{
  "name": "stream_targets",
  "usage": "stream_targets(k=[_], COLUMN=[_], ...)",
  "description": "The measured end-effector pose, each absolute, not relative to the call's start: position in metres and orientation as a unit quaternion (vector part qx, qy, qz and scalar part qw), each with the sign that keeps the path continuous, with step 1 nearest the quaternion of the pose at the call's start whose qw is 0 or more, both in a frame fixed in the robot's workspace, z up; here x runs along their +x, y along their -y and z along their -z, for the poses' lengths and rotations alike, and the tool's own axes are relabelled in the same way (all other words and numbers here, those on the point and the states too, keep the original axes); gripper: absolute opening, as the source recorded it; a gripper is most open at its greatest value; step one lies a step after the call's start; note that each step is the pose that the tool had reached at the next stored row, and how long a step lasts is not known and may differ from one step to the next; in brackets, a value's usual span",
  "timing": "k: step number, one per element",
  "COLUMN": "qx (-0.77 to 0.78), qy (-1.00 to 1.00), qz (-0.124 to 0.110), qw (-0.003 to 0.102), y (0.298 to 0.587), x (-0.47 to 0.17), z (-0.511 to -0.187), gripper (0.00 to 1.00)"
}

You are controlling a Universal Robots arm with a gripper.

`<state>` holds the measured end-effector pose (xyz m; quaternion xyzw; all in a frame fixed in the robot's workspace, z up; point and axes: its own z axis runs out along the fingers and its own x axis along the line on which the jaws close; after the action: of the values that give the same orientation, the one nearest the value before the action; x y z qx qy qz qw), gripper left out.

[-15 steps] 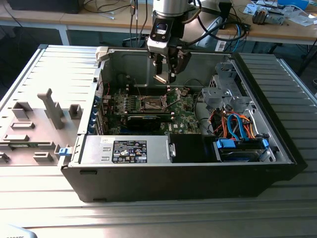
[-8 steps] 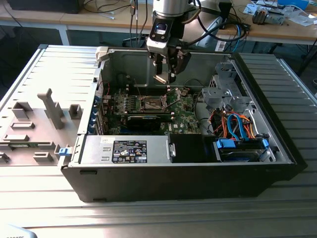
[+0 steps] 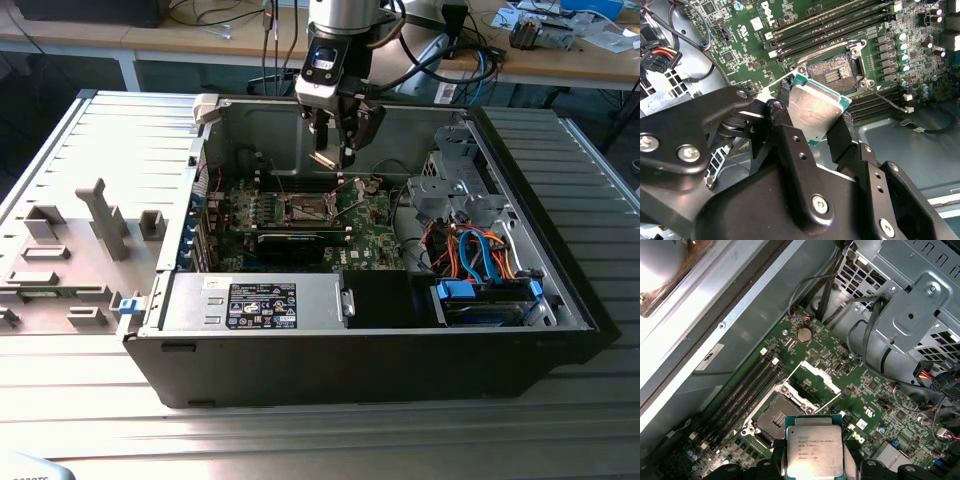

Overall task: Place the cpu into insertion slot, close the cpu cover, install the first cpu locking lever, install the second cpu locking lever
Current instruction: 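Place the cpu into insertion slot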

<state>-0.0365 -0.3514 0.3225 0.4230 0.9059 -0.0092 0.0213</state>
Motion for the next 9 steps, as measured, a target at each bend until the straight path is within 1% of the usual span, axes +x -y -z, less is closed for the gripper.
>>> stream_targets(k=[9], qx=[0.427], qy=[-0.904], qz=[0.009], qw=[0.021], y=[0.3514], x=[-0.0365], z=[-0.3221], gripper=[0.54])
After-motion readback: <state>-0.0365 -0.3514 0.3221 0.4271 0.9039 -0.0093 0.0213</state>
